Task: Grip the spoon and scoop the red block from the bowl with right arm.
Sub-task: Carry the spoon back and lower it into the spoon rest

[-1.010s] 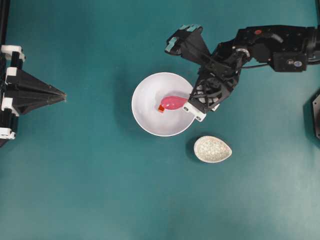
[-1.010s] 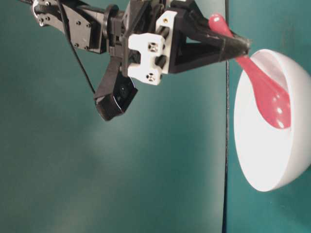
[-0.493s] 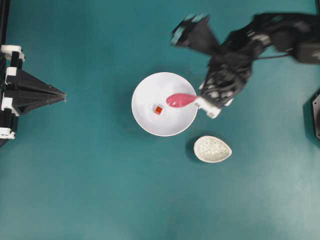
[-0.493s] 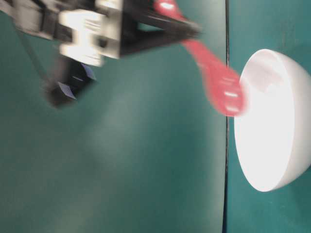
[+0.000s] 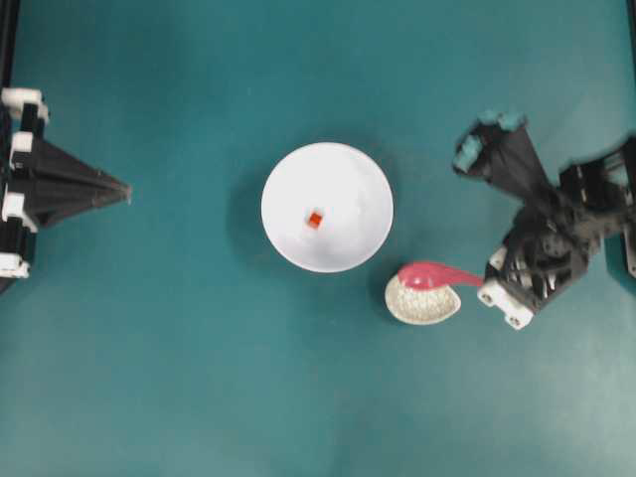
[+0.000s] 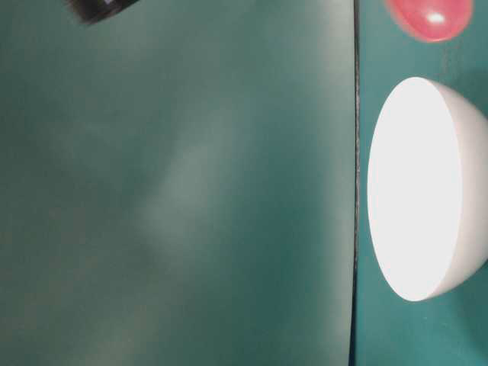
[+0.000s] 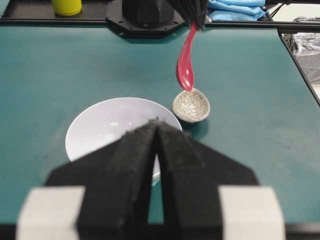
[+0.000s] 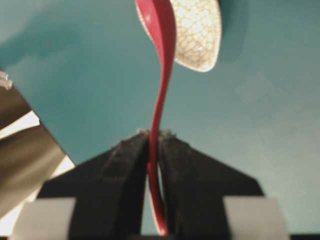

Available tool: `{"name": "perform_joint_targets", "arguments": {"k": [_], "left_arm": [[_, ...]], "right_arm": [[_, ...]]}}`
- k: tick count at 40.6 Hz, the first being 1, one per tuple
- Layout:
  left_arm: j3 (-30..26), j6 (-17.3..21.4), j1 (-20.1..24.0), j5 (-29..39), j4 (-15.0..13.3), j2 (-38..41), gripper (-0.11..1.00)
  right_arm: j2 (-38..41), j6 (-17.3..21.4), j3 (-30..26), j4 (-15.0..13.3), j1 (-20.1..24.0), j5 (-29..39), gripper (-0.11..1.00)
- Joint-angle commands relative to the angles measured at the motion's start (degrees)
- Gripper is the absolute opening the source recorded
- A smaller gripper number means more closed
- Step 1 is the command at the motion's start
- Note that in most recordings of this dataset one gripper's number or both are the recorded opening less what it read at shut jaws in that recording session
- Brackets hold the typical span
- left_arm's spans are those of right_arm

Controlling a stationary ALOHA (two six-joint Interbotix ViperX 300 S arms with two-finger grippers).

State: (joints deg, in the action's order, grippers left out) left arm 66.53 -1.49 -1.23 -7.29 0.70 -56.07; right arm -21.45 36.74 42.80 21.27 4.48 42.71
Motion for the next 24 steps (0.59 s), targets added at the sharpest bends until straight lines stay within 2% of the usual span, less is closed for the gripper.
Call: {"name": "perform_joint_targets", "arguments": {"k": [1, 12, 19, 24], "left_arm": [[-1.5, 0.1, -0.3, -0.7, 0.1, 0.2, 0.00], [-1.5, -0.4, -0.3, -0.6, 0.1, 0.2, 0.00], [-1.5, -0.4, -0.3, -0.6, 0.1, 0.3, 0.00], [-1.5, -0.4, -0.3, -0.6, 0.1, 0.2, 0.00]], "right_arm": [[-0.6, 1.3, 2.5, -0.4, 1.9, -5.0, 0.14], [2.2, 0.7, 5.1, -0.8, 3.0, -7.1, 0.14], [3.0, 0.5, 4.7, -3.3, 3.2, -7.2, 0.16], [2.9, 0.5, 4.8, -5.4, 3.8, -6.8, 0.23]]}}
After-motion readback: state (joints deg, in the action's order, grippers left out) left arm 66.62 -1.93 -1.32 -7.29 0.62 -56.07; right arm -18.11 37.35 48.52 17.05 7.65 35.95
